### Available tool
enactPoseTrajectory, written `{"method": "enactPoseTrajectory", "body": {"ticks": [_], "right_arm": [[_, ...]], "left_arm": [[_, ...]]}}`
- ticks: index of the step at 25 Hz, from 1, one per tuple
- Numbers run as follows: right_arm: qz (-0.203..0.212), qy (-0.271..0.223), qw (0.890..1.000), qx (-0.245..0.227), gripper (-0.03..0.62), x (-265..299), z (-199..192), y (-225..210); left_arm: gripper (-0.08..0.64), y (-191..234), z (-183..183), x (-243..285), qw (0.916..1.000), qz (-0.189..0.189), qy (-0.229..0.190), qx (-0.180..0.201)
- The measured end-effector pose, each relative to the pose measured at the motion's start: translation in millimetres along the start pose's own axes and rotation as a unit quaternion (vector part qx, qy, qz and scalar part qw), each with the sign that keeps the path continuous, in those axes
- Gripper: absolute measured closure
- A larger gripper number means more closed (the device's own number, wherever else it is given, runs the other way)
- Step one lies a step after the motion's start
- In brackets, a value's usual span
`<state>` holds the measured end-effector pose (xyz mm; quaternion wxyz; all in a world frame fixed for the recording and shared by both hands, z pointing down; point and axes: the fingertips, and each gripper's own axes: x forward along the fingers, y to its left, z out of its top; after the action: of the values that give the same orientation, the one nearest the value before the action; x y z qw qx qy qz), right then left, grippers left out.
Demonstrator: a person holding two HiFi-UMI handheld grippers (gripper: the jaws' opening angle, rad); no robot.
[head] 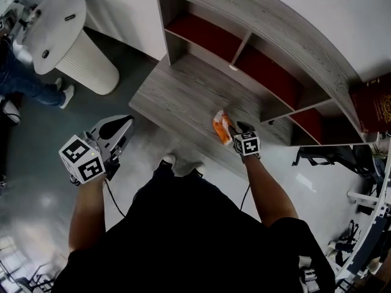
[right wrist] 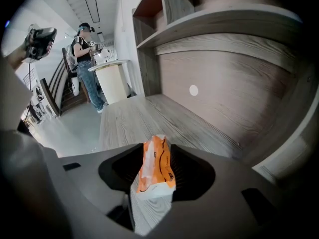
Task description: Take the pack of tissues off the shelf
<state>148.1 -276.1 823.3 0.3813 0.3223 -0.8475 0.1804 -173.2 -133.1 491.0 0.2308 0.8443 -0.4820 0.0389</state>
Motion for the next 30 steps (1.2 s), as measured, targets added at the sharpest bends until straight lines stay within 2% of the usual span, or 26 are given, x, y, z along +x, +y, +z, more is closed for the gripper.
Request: {"method": "enactPoseTrajectory", "body": {"ticks": [6, 13, 23, 30], "right_arm": [[0.007, -0.008, 1.0, 0.004, 0.405, -5.6, 4.9, 4.1], [-0.013, -0.034, 0.999, 0.01, 0.405, -25.5, 21.6, -2.2], [-0.045, -0.103, 0.991, 0.069, 0.411, -80.2, 63.4, -15.6], [-0.065, -0.156, 0.984, 0.051, 0.451, -130.2, 100.0, -9.3]], "left_arm": [[0.543, -3.2, 1.6, 0.4, 1.0, -0.008, -0.003, 0.002], [0.543, -6.1, 6.1, 11.9, 0.9996, -0.026, -0.002, 0.007], [0.543, -20.5, 15.0, 50.4, 0.9961, -0.074, 0.017, 0.045], [0.543, -33.0, 18.1, 77.0, 0.9901, -0.111, 0.028, 0.081]]}}
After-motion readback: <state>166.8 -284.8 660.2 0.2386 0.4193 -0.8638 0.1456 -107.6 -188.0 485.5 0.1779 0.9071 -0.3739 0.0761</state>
